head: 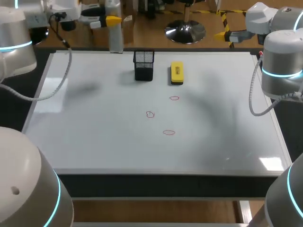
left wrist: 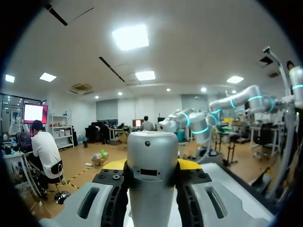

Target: Pick up the inspection probe, press it on each red-marked spot on the whiteboard one by one, put down the probe, pick up the eraser, and wipe off all the red marks.

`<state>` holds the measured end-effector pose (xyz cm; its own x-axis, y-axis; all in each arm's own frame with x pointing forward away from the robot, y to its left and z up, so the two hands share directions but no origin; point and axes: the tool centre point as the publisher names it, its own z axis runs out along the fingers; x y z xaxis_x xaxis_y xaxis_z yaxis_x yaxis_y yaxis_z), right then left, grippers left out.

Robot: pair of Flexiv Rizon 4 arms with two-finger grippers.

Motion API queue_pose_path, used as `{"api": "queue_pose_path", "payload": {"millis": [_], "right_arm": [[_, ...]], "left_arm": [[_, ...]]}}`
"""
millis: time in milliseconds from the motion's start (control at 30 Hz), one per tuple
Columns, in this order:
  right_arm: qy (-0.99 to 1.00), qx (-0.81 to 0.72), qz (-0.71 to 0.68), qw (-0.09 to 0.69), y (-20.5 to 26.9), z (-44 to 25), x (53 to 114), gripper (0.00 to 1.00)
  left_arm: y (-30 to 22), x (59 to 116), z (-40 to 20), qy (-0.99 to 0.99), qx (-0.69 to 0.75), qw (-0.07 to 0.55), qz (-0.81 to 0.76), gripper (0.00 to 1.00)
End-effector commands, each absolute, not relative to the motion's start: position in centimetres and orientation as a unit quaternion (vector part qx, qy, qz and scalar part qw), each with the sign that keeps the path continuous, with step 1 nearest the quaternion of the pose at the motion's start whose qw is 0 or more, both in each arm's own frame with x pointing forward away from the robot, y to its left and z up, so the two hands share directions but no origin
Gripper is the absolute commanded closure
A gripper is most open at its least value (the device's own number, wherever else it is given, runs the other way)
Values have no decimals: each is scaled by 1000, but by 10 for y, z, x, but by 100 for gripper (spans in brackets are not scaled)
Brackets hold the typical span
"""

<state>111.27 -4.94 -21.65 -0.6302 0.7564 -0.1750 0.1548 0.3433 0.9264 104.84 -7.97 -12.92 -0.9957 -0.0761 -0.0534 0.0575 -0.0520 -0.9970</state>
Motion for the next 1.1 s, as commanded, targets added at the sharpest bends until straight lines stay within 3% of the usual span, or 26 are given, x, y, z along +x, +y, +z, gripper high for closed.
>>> {"api": "queue_pose_path", "payload": {"millis": [33, 667, 1100], "right_arm": [[760, 300, 488, 308, -50, -217, 1113, 0], [760, 300, 488, 308, -50, -217, 1113, 0], [760, 300, 488, 308, -50, -217, 1113, 0]], "left_arm": [[-57, 1041, -133, 687, -1, 46, -725, 100], [-8, 1038, -175, 674, -19, 39, -737, 100], [-3, 1036, -185, 677, -11, 31, -735, 100]]}}
